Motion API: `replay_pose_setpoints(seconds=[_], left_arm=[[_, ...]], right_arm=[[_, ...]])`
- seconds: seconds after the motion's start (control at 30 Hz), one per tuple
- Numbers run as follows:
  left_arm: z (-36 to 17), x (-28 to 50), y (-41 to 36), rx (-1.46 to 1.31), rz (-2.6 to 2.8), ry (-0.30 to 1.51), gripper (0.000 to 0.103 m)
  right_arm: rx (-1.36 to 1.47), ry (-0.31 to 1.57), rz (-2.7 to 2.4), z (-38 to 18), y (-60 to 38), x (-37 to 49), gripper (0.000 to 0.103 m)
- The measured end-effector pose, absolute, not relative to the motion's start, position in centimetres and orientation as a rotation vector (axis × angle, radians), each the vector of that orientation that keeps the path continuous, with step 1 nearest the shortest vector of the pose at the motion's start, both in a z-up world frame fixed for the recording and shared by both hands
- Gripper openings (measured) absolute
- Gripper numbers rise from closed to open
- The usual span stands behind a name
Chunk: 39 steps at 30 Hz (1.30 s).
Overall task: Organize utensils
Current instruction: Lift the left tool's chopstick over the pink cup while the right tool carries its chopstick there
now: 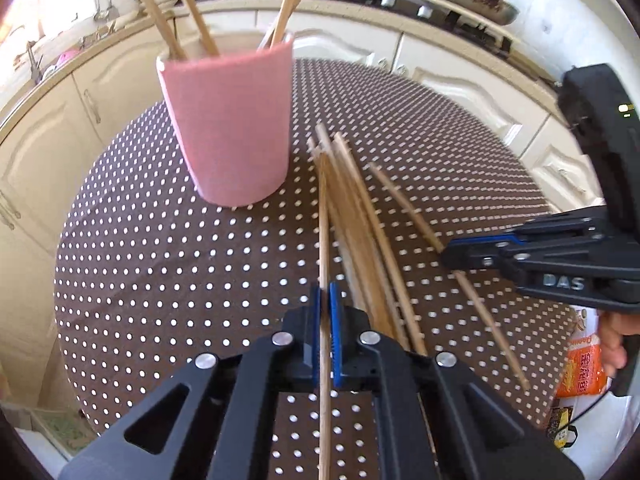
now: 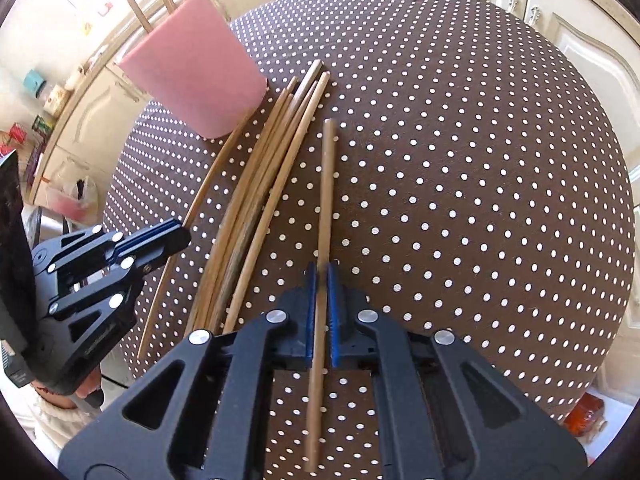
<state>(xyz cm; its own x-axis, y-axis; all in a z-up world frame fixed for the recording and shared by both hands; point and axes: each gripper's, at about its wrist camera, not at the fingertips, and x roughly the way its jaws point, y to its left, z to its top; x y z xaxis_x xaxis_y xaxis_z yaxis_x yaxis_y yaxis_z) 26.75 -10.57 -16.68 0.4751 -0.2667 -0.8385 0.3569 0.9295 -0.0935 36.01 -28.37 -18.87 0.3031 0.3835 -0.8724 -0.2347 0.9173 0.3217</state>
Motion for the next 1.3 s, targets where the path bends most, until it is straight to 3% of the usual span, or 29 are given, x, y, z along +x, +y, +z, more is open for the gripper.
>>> replay_pose_setpoints(seconds=[0.7,0.97,1.3], left_arm=[[-5.1,19.9,-8.4,-0.016,-0.495,0.599,0.005],[-6.2,22.4,-8.3,-0.026,-0.469,0.641,0.005],[-8.3,24.4,-7.9,-0.038,-0.44,0.668,0.005]], right_arm=[[0.173,0.736,0.538,-6.8,-28.1,26.8,0.002],[0.191,0.798,0.504,-8.9,-27.8,29.5,0.002],[0.078,1.048,0.249,-13.5,-29.8,34.4,0.003]])
